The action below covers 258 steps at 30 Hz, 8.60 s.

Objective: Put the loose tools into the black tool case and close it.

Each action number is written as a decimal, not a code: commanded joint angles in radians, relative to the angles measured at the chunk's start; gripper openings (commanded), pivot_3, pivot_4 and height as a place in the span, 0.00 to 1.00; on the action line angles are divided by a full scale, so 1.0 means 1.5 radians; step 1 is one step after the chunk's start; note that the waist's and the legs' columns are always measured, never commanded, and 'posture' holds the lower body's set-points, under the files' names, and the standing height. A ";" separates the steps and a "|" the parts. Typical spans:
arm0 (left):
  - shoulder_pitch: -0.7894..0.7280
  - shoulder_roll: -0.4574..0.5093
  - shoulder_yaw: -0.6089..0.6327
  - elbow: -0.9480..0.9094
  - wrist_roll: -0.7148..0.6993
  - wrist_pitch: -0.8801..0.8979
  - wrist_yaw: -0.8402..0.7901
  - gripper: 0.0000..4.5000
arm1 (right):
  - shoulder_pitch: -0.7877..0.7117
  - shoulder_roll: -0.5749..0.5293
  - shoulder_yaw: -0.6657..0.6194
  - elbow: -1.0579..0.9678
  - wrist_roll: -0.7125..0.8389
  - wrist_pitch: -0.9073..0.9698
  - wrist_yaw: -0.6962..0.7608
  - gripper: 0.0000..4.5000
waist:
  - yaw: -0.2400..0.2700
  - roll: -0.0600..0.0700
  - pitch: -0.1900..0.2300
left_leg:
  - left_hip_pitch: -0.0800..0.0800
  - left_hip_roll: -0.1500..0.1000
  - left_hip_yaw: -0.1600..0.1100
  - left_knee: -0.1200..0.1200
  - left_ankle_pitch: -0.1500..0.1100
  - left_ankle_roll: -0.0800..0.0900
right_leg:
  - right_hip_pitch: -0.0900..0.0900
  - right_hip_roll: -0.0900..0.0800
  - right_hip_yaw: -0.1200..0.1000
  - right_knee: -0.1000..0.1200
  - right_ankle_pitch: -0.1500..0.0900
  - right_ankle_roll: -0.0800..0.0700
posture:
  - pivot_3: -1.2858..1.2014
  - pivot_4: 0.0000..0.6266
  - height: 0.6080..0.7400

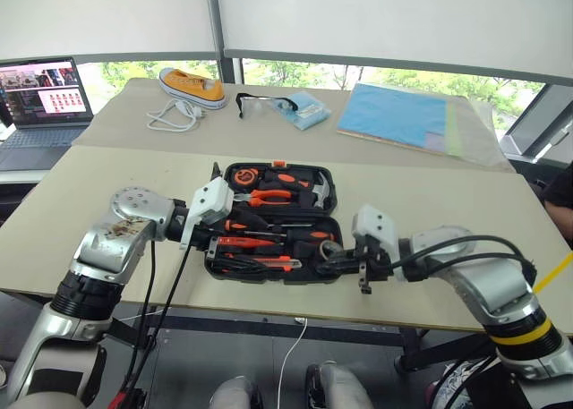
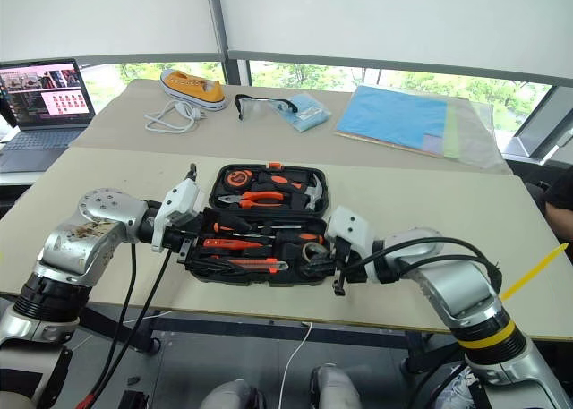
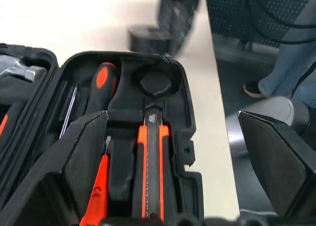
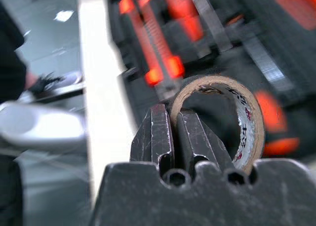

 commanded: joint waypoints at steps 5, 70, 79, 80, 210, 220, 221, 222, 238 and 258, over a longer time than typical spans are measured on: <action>-0.001 0.007 0.008 -0.004 0.005 -0.015 0.008 1.00 | 0.011 0.016 0.003 -0.008 -0.027 0.002 -0.048 0.43 | -0.002 0.000 0.000 | 0.000 0.000 0.000 0.000 0.000 0.000 | 0.000 0.000 0.000 0.000 0.000 0.000 | 0.52 0.24 0.84; 0.053 0.048 0.107 0.208 0.066 0.035 0.069 0.34 | 0.055 -0.011 -0.195 0.126 -0.053 -0.094 0.002 0.31 | -0.009 0.001 0.000 | -0.003 0.002 0.002 0.000 0.000 0.000 | -0.003 0.000 -0.003 0.001 -0.001 0.000 | 0.52 0.24 0.84; -0.164 -0.060 0.141 0.357 0.031 0.244 0.225 1.00 | -0.190 0.124 -0.189 0.357 -0.054 0.062 -0.159 0.98 | -0.003 0.000 0.000 | -0.002 0.001 0.002 0.001 0.001 0.000 | -0.001 -0.001 -0.003 0.001 0.002 -0.004 | 0.52 0.24 0.84; -0.181 -0.072 0.139 0.378 0.035 0.251 0.236 1.00 | -0.206 0.129 -0.184 0.384 -0.060 0.066 -0.166 0.98 | -0.003 0.000 0.000 | -0.003 0.001 0.002 0.001 0.001 0.001 | -0.001 -0.001 -0.003 0.001 0.002 -0.005 | 0.52 0.24 0.84; -0.099 -0.209 -0.136 0.300 0.238 -0.267 0.051 0.02 | 0.211 0.019 -0.200 -0.053 0.020 -0.154 -0.109 0.00 | -0.003 0.001 -0.003 | 0.006 0.001 -0.002 -0.001 0.000 0.006 | 0.011 -0.001 0.002 -0.001 -0.003 0.006 | 0.52 0.24 0.84; -0.106 -0.215 -0.130 0.291 0.230 -0.255 0.067 0.02 | 0.229 0.029 -0.108 -0.016 -0.063 -0.178 -0.125 0.00 | 0.002 0.001 -0.004 | 0.007 0.001 -0.001 -0.001 -0.001 0.006 | 0.011 -0.001 0.002 -0.002 -0.003 0.006 | 0.52 0.24 0.84; -0.107 -0.215 -0.130 0.291 0.230 -0.256 0.068 0.02 | 0.227 0.037 -0.104 -0.009 -0.068 -0.181 -0.133 0.00 | 0.002 0.001 -0.004 | 0.007 0.001 -0.001 -0.001 -0.001 0.006 | 0.011 -0.001 0.002 -0.002 -0.003 0.006 | 0.52 0.24 0.84; -0.107 -0.216 -0.130 0.290 0.229 -0.257 0.068 0.02 | 0.224 0.045 -0.101 -0.003 -0.073 -0.183 -0.139 0.00 | 0.001 0.001 -0.004 | 0.007 0.001 -0.001 -0.001 -0.001 0.006 | 0.011 -0.001 0.002 -0.002 -0.003 0.006 | 0.52 0.24 0.84; -0.125 -0.229 -0.128 0.317 0.230 -0.282 0.077 0.02 | 0.245 -0.036 -0.230 -0.154 0.125 -0.045 -0.054 0.00 | 0.011 0.001 -0.004 | 0.006 0.001 -0.001 -0.001 -0.002 0.009 | 0.011 -0.001 0.001 -0.004 -0.003 0.006 | 0.52 0.24 0.84; -0.123 -0.231 -0.129 0.318 0.231 -0.292 0.083 0.02 | 0.234 -0.049 -0.171 -0.068 0.018 -0.072 -0.109 0.00 | 0.012 0.002 -0.005 | 0.002 0.000 -0.002 -0.001 -0.003 0.010 | 0.011 -0.001 -0.001 -0.010 -0.001 0.009 | 0.52 0.24 0.84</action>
